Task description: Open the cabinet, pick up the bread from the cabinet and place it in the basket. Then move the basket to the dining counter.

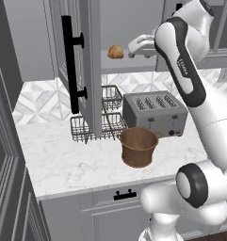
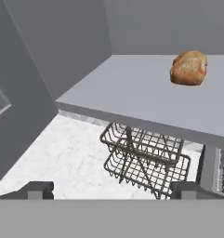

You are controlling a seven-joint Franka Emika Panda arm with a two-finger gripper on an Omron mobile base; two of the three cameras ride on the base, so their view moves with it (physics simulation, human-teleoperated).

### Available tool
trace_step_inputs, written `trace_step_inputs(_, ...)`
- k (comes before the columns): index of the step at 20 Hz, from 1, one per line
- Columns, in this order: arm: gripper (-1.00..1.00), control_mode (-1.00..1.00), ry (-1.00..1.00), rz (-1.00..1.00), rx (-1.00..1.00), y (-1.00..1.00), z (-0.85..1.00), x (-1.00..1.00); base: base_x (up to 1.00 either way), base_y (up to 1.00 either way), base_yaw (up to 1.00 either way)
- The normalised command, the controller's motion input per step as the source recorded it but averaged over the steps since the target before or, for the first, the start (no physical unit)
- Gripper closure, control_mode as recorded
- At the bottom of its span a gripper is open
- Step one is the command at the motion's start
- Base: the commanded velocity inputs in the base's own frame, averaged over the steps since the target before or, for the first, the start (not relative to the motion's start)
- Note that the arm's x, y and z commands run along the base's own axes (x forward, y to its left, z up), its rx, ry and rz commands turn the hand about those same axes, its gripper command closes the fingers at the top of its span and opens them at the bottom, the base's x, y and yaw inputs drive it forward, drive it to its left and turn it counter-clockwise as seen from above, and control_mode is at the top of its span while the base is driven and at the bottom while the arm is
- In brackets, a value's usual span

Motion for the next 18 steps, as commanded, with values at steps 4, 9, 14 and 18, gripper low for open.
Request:
trace_step_inputs(4, -1.00, -1.00, 0.00, -0.36, -0.07, 0.05, -0.21, 0.83, 0.00, 0.00, 0.00)
trace_step_inputs(9, -1.00, -1.00, 0.00, -0.40, -0.06, 0.00, -0.24, 0.89, 0.00, 0.00, 0.00)
trace_step_inputs(14, -1.00, -1.00, -0.01, -0.31, -0.04, 0.00, -0.03, 0.53, 0.00, 0.00, 0.00)
trace_step_inputs(18, -1.00, -1.00, 0.00, -0.14, 0.00, 0.00, 0.00, 0.65, 0.00, 0.00, 0.00)
